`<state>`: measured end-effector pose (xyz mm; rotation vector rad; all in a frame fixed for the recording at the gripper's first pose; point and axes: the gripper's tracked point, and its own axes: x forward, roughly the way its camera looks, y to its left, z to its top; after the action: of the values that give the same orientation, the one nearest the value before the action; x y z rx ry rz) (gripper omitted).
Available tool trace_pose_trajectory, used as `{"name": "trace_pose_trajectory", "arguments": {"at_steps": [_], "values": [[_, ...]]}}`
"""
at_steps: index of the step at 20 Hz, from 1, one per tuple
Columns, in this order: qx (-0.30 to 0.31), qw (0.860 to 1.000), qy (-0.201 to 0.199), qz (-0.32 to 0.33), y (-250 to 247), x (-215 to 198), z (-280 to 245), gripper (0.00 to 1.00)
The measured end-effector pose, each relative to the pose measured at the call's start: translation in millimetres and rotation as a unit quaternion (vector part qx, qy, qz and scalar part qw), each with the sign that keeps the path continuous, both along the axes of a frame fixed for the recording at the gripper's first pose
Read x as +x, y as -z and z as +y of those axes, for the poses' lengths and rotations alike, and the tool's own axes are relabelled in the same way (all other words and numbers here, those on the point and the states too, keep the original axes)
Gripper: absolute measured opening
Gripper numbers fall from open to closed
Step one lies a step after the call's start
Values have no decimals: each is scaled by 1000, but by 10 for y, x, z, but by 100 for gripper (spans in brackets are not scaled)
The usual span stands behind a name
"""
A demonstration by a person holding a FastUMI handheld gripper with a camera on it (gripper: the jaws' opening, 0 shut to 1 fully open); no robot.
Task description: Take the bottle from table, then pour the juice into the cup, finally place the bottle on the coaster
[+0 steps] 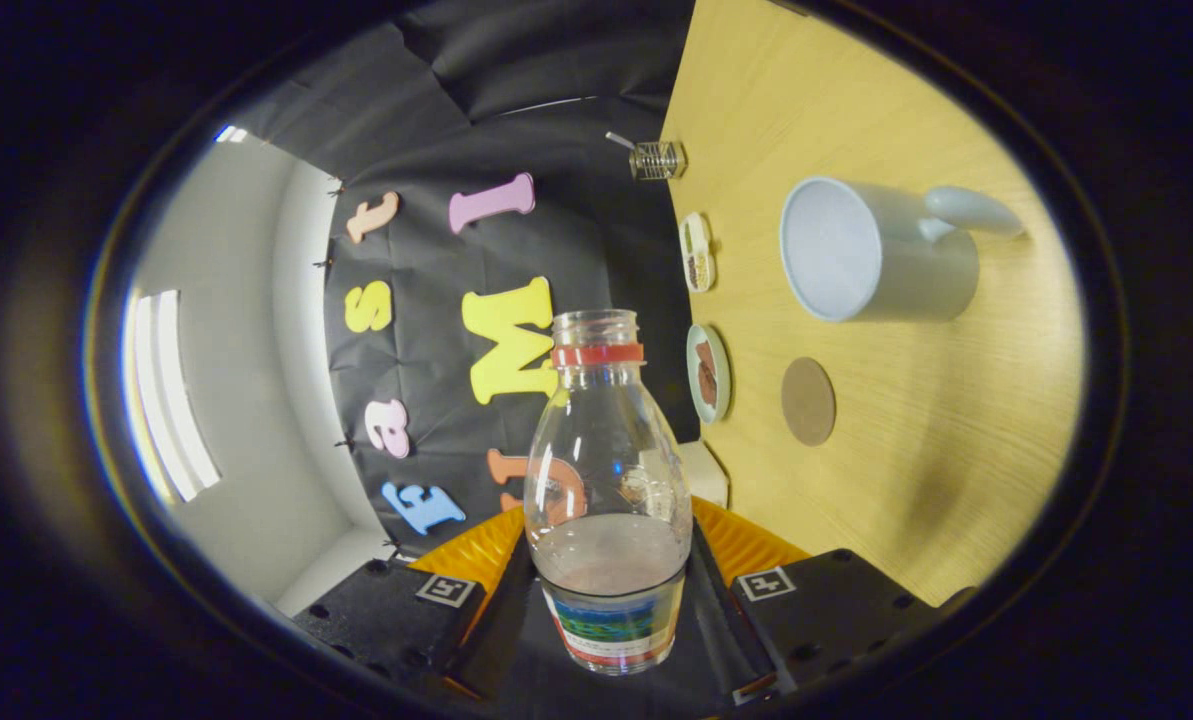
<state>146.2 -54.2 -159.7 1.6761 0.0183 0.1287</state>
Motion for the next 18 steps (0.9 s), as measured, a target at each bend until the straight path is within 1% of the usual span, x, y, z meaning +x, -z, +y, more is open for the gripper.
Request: {"name": "trace_pose_trajectory", "arguments": {"at_steps": [4,8,18], "values": [[35,999,1,-13,-65,-19,-52,80],[36,999,-1,-10,-61,-26,-73,80],[67,998,0,-10,-94,16,-107,80]]}}
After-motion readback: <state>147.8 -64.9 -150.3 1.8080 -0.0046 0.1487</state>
